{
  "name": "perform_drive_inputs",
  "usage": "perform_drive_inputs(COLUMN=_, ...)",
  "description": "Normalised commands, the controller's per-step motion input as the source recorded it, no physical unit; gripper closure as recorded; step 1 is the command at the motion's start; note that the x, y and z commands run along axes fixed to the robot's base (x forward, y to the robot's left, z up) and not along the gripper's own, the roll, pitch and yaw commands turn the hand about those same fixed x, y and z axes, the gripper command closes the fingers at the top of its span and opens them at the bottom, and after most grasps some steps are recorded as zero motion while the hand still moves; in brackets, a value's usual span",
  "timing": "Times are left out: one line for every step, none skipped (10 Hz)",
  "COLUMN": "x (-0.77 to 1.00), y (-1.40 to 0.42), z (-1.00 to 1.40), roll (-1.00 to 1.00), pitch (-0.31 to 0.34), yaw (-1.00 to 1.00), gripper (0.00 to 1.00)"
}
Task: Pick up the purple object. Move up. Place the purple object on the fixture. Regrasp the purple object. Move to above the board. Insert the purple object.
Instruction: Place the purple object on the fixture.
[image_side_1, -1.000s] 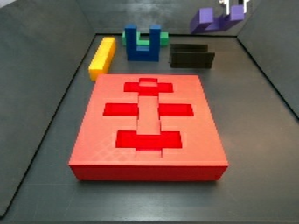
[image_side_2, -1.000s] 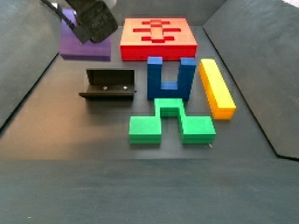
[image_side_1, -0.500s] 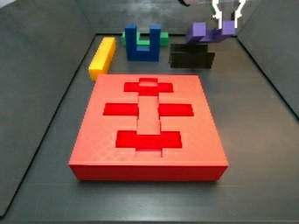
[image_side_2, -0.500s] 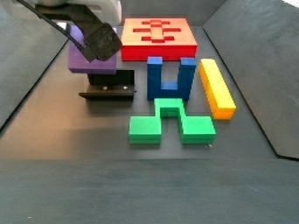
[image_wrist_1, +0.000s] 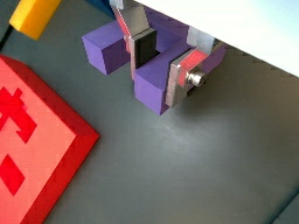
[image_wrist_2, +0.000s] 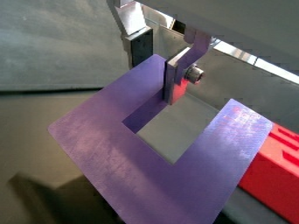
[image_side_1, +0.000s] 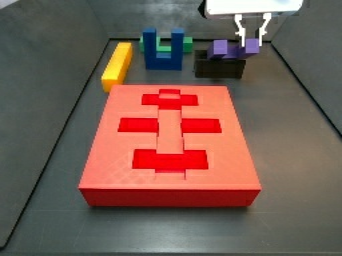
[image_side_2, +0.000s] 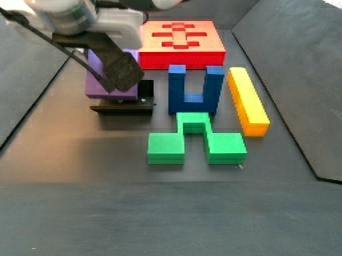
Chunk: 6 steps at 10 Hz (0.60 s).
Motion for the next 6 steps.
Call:
perform_drive_inputs(x=0.0, y=0.24, z=0.0, roll=-0.23, pitch=0.126, yaw=-0.22, gripper=1.0)
perform_drive_inputs(x=-0.09, y=0.04, z=-0.07, roll=-0.36, pitch=0.017, yaw=-0.26, gripper=1.0)
perform_drive_inputs(x=-0.1, y=0.0, z=-0.17, roll=-0.43, pitch=0.02, yaw=-0.25, gripper=1.0)
perform_drive_inputs(x=-0.1, y=0.0, z=-0.23, roll=-0.47, pitch=0.0, yaw=-0.24, gripper=1.0)
perform_drive_inputs(x=-0.07, y=0.0, z=-0.17, roll=-0.42, pitch=0.011, yaw=-0.22, gripper=1.0)
perform_drive_inputs(x=0.0, y=0.0, z=0.0, roll=-0.21, pitch=0.074, yaw=-0.18, gripper=1.0)
